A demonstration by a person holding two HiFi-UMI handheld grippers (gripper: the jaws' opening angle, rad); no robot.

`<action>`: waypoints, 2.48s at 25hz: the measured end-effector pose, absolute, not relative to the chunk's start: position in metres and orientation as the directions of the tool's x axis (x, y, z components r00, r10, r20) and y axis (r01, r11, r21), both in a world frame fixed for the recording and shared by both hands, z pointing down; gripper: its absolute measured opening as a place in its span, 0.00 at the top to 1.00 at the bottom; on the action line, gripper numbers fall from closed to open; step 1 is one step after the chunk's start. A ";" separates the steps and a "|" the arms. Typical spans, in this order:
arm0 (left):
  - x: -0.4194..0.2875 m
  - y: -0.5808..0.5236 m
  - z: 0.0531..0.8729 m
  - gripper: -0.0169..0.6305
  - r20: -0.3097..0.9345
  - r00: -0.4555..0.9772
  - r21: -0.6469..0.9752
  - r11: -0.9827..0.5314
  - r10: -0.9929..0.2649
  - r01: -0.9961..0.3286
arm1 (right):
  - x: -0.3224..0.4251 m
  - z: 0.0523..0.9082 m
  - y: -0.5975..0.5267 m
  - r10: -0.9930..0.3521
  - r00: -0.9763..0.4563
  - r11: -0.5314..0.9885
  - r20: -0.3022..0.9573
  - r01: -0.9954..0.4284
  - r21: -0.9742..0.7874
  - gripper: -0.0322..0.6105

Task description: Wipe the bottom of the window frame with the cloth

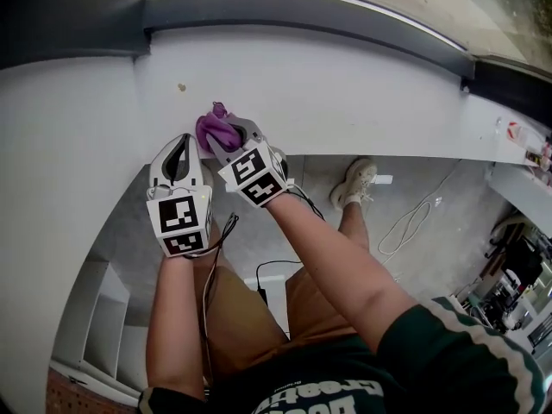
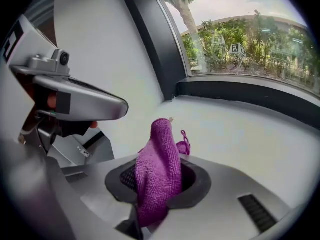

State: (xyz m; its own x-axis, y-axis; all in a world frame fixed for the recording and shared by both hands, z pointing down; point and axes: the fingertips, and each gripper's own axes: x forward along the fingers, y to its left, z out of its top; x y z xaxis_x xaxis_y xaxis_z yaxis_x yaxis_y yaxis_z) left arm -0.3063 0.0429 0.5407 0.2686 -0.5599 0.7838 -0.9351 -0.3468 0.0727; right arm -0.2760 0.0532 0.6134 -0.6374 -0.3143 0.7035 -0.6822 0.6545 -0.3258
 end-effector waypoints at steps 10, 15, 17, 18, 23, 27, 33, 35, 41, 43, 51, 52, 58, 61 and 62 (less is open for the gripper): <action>-0.355 0.060 0.538 0.96 0.803 0.189 0.047 -0.256 -0.565 -0.965 | -0.321 0.612 0.054 -0.259 -0.676 0.722 0.690 -0.610 -0.326 0.80; -0.367 0.066 0.537 0.96 0.808 0.159 0.046 -0.209 -0.567 -0.977 | -0.353 0.609 0.059 -0.198 -0.715 0.760 0.671 -0.544 -0.355 0.80; -0.369 0.069 0.538 0.96 0.811 0.140 0.046 -0.177 -0.567 -0.983 | -0.363 0.608 0.062 -0.175 -0.724 0.774 0.668 -0.520 -0.361 0.80; -0.370 0.071 0.538 0.96 0.812 0.134 0.049 -0.163 -0.568 -0.985 | -0.367 0.608 0.063 -0.164 -0.727 0.781 0.667 -0.509 -0.363 0.80; -0.388 0.079 0.537 0.96 0.819 0.067 0.029 -0.077 -0.570 -0.997 | -0.388 0.607 0.069 -0.123 -0.743 0.801 0.658 -0.466 -0.376 0.80; -0.399 0.082 0.538 0.96 0.824 0.045 0.029 -0.038 -0.564 -0.999 | -0.393 0.608 0.070 -0.108 -0.746 0.800 0.657 -0.458 -0.388 0.80; -0.405 0.080 0.541 0.96 0.831 0.034 0.028 -0.020 -0.555 -0.999 | -0.398 0.605 0.065 -0.103 -0.754 0.800 0.649 -0.451 -0.397 0.80; -0.403 0.080 0.542 0.96 0.833 0.035 0.029 -0.020 -0.552 -0.999 | -0.398 0.605 0.062 -0.101 -0.753 0.806 0.650 -0.445 -0.390 0.80; -0.394 0.070 0.545 0.96 0.834 0.041 0.038 -0.017 -0.551 -0.999 | -0.393 0.604 0.033 -0.150 -0.744 0.793 0.651 -0.483 -0.370 0.80; -0.392 0.064 0.545 0.96 0.827 0.047 0.046 -0.016 -0.560 -0.999 | -0.391 0.604 0.024 -0.161 -0.740 0.797 0.653 -0.488 -0.357 0.80; -0.377 0.041 0.543 0.96 0.818 0.079 0.069 -0.040 -0.569 -0.997 | -0.384 0.604 -0.012 -0.197 -0.733 0.804 0.651 -0.501 -0.321 0.80; -0.376 0.037 0.543 0.96 0.818 0.081 0.069 -0.042 -0.570 -0.997 | -0.384 0.604 -0.016 -0.199 -0.733 0.807 0.651 -0.500 -0.316 0.80; -0.374 0.003 0.537 0.96 0.790 0.087 0.067 -0.056 -0.607 -0.996 | -0.382 0.605 -0.043 -0.228 -0.713 0.833 0.664 -0.495 -0.246 0.80; -0.374 -0.013 0.530 0.96 0.768 0.103 0.068 -0.079 -0.632 -0.995 | -0.377 0.607 -0.057 -0.238 -0.697 0.848 0.677 -0.488 -0.204 0.80; -0.375 -0.017 0.529 0.96 0.763 0.106 0.064 -0.088 -0.637 -0.994 | -0.375 0.607 -0.061 -0.245 -0.692 0.848 0.679 -0.493 -0.197 0.80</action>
